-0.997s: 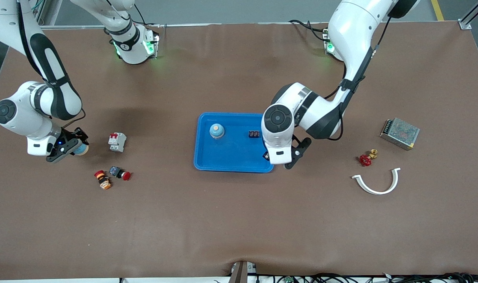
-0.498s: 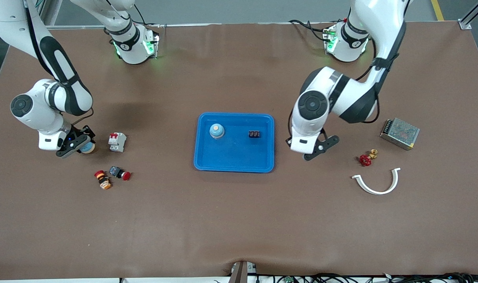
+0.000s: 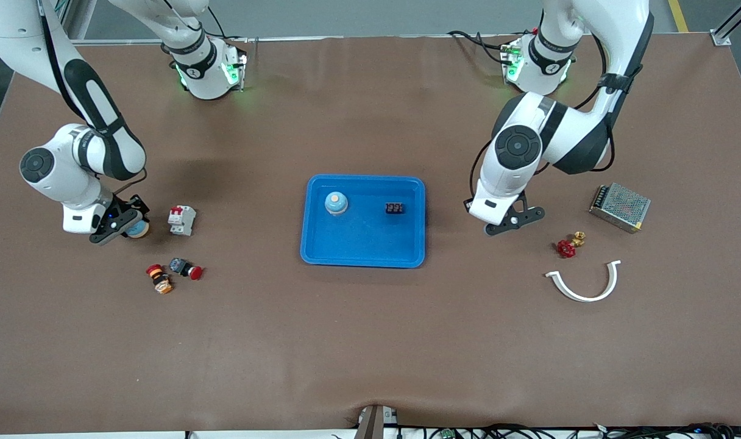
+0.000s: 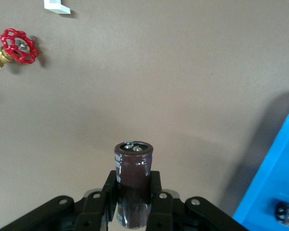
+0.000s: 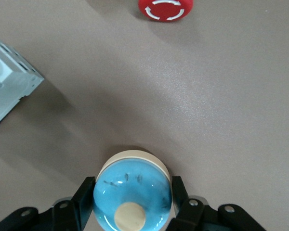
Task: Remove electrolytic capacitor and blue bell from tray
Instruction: 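Open the right gripper to release the bell beside the white breaker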
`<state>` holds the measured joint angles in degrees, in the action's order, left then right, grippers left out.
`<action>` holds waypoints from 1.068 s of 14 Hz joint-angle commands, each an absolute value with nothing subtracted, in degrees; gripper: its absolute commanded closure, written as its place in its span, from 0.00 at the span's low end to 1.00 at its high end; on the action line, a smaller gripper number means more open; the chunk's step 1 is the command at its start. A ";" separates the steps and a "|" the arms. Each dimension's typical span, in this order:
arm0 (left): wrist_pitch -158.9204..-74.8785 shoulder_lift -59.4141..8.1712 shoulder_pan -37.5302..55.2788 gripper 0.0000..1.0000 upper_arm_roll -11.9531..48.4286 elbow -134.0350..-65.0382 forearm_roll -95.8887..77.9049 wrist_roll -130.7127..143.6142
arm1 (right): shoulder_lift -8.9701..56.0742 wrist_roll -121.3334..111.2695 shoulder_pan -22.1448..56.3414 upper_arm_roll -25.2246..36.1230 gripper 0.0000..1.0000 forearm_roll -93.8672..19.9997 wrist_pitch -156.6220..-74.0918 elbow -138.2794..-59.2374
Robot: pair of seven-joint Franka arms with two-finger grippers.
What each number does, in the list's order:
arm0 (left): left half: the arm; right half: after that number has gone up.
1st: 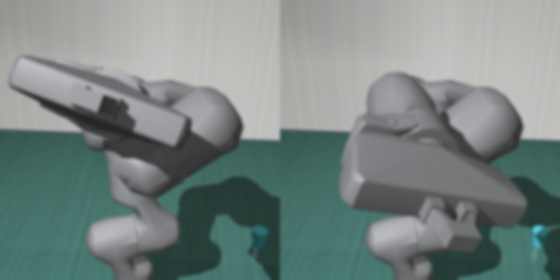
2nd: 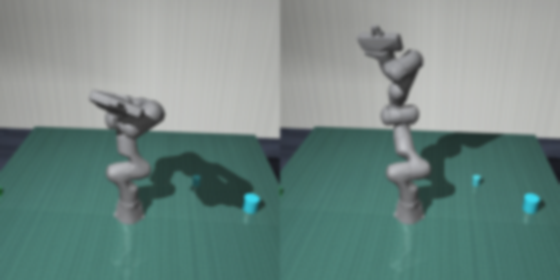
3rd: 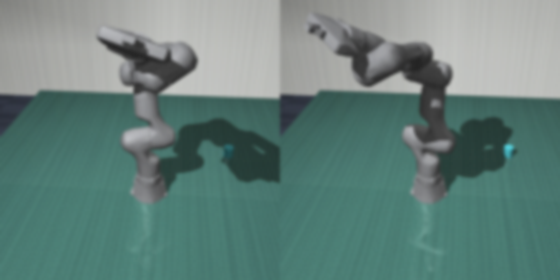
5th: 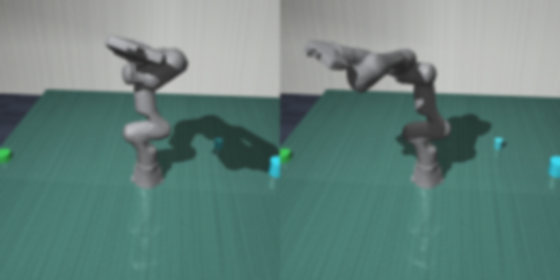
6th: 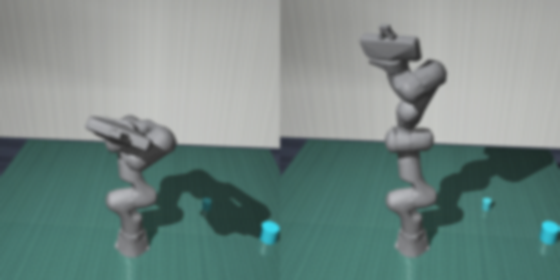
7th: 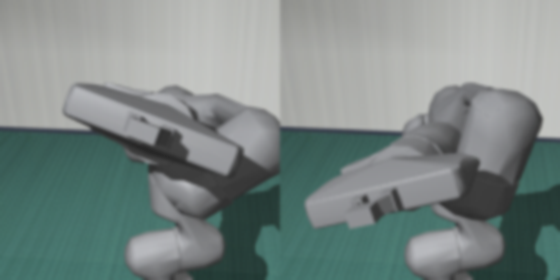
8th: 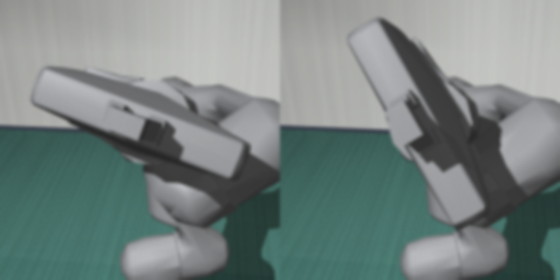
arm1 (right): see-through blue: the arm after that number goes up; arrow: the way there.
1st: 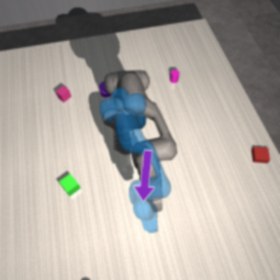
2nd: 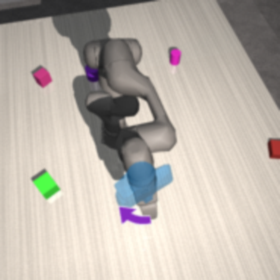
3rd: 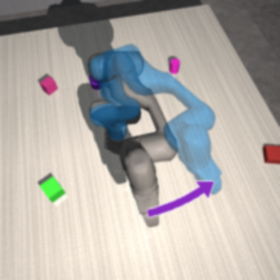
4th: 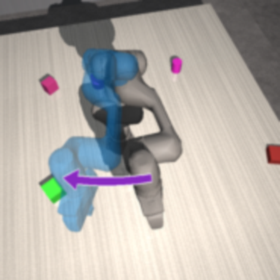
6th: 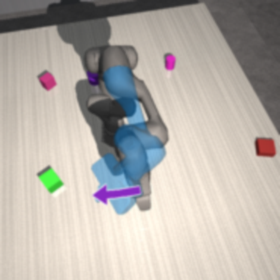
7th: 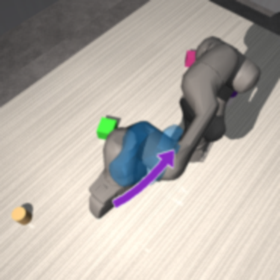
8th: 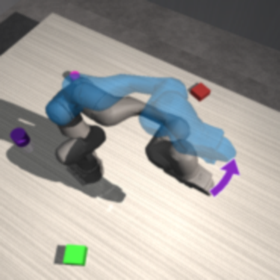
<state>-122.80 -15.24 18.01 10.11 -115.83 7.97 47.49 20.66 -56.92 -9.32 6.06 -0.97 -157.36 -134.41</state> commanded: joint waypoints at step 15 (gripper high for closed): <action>-144.98 -11.69 16.62 1.00 10.11 -135.95 5.36 23.29 | 11.34 -38.09 -3.70 4.75 0.00 -1.06 -116.23 -109.37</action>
